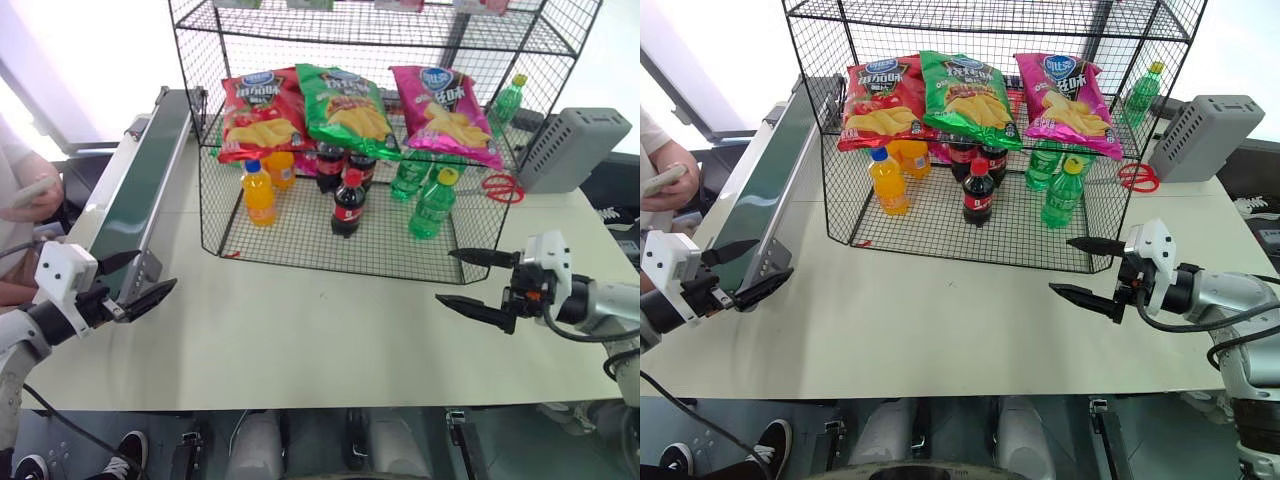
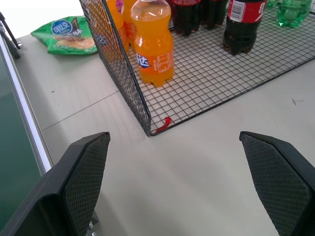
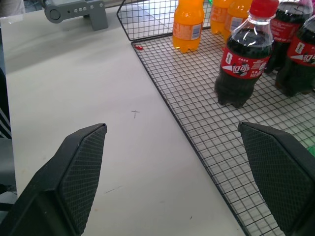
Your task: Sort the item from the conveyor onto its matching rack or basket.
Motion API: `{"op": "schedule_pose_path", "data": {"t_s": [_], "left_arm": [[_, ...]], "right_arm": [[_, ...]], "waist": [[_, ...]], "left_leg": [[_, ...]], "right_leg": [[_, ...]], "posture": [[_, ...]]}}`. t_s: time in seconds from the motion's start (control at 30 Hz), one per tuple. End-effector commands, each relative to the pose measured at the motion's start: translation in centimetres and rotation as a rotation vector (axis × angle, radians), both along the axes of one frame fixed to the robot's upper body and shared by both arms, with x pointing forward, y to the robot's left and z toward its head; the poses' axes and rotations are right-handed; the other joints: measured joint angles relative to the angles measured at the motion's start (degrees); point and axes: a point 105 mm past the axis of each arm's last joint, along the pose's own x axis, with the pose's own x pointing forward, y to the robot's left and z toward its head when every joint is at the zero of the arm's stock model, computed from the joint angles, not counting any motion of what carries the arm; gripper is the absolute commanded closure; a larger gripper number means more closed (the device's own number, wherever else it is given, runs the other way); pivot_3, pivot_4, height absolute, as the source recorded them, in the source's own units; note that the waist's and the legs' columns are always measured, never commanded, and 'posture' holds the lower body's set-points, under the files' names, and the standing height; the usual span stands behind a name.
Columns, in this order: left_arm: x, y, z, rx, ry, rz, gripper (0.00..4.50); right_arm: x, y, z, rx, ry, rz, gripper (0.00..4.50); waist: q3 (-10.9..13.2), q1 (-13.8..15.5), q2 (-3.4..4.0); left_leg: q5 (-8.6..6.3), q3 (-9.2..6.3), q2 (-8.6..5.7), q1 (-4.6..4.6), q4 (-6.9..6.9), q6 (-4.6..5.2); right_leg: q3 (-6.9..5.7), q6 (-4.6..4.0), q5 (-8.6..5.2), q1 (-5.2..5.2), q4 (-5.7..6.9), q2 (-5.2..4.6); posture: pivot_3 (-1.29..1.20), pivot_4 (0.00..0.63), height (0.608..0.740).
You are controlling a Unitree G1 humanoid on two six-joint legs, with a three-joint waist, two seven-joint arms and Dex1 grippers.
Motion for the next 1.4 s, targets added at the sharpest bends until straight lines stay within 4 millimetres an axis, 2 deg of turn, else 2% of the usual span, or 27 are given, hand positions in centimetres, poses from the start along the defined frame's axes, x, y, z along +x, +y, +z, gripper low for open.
{"op": "schedule_pose_path", "data": {"t_s": [0.03,0.27,0.37,0.93,1.4], "left_arm": [[0.0,0.5,1.4,0.046,-0.06,0.006,0.0],[0.2,0.6,1.7,0.037,-0.065,0.012,0.0],[0.0,0.0,2.0,0.019,-0.08,-0.032,0.0],[0.3,-0.6,1.9,0.023,-0.077,-0.047,0.0],[0.2,-1.0,1.7,0.011,-0.088,-0.069,0.0]], "right_arm": [[0.1,-0.1,0.3,-0.023,-0.032,0.009,0.05],[0.3,-0.3,0.3,-0.024,-0.032,-0.008,0.05],[0.4,-0.3,0.3,-0.032,-0.043,-0.005,0.05],[0.7,-0.2,0.3,-0.04,-0.051,0.002,0.05],[1.7,-0.4,0.5,-0.058,-0.074,0.003,0.05]], "waist": [[0.0,0.01,0.0],[0.0,0.01,0.0],[0.0,-0.04,0.0],[0.0,0.01,0.0],[0.0,0.0,0.0]], "left_leg": [[0.0,0.0,0.0,0.0,0.0,0.0],[0.0,0.01,0.0,0.0,0.0,0.0],[0.0,0.01,0.0,0.0,0.0,0.0],[0.0,0.01,0.0,0.01,0.0,0.0],[0.0,0.02,0.0,0.02,0.01,0.0]], "right_leg": [[0.0,0.0,0.0,0.0,0.0,0.0],[0.0,0.0,0.0,0.0,0.0,0.0],[0.0,0.0,0.0,0.0,0.0,0.0],[0.0,0.0,0.0,0.0,0.02,0.0],[0.0,0.01,0.01,0.01,0.03,0.0]], "posture": [[0.0,0.15,0.74],[0.0,0.15,0.74],[0.0,0.15,0.74],[0.0,0.15,0.74],[0.0,0.15,0.74]]}}
